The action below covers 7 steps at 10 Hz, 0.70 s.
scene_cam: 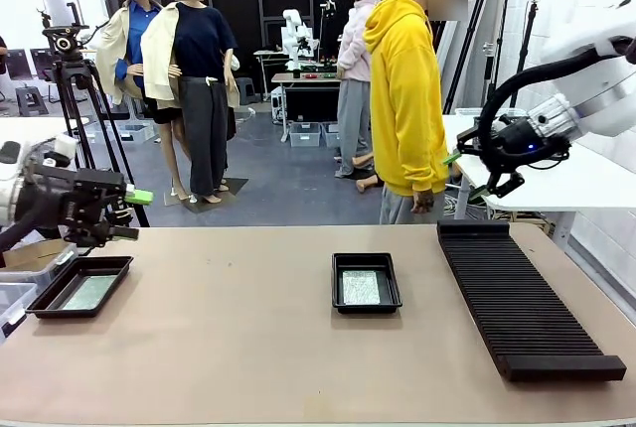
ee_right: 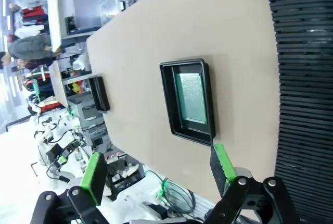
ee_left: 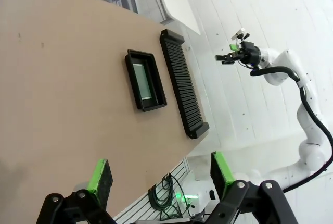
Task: Inspect and transfer BCBs to ESD trays.
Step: Pick up the ESD tray and place it on the left side of the table.
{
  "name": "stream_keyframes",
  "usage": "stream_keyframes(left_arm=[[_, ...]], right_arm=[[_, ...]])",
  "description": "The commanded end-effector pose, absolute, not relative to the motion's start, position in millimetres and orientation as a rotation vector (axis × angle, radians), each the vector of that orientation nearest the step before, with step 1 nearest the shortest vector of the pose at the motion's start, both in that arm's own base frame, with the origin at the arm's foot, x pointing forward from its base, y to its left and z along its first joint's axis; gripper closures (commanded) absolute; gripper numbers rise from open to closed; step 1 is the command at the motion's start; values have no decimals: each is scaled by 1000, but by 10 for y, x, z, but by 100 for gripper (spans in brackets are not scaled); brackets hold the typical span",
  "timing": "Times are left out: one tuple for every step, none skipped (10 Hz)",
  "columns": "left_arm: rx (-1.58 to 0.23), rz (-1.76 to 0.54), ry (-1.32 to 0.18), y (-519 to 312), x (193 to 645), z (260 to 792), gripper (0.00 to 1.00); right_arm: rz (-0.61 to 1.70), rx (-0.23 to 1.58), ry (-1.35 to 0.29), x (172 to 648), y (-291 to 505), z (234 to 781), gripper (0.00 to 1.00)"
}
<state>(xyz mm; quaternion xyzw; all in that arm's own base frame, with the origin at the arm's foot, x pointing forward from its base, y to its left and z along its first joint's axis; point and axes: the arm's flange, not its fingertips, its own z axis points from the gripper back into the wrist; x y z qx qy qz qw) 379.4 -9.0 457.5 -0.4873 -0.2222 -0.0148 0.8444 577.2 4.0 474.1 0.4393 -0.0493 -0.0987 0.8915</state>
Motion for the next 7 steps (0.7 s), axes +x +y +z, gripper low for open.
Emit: stream_keyframes(left_arm=[[-954, -11, -414, -463, 3757, 4515, 0], [-921, -23, -390, -626, 3783, 4486, 0], [-903, -55, -303, -737, 3780, 4468, 0], [-965, -37, -425, -481, 3815, 4546, 0], [-965, -37, -425, -481, 3815, 4546, 0], [-965, -37, -425, -481, 3815, 4546, 0], [-965, -37, -425, -481, 3815, 4546, 0]], right_arm=[[-174, 950, -102, 5710, -13, 4637, 0], [-196, 924, -104, 5698, 1, 4605, 0], [-198, 925, -103, 5754, -30, 4716, 0], [-198, 925, -103, 5754, -30, 4716, 0], [-198, 925, -103, 5754, -30, 4716, 0], [-198, 925, -103, 5754, -30, 4716, 0], [-198, 925, -103, 5754, -30, 4716, 0]])
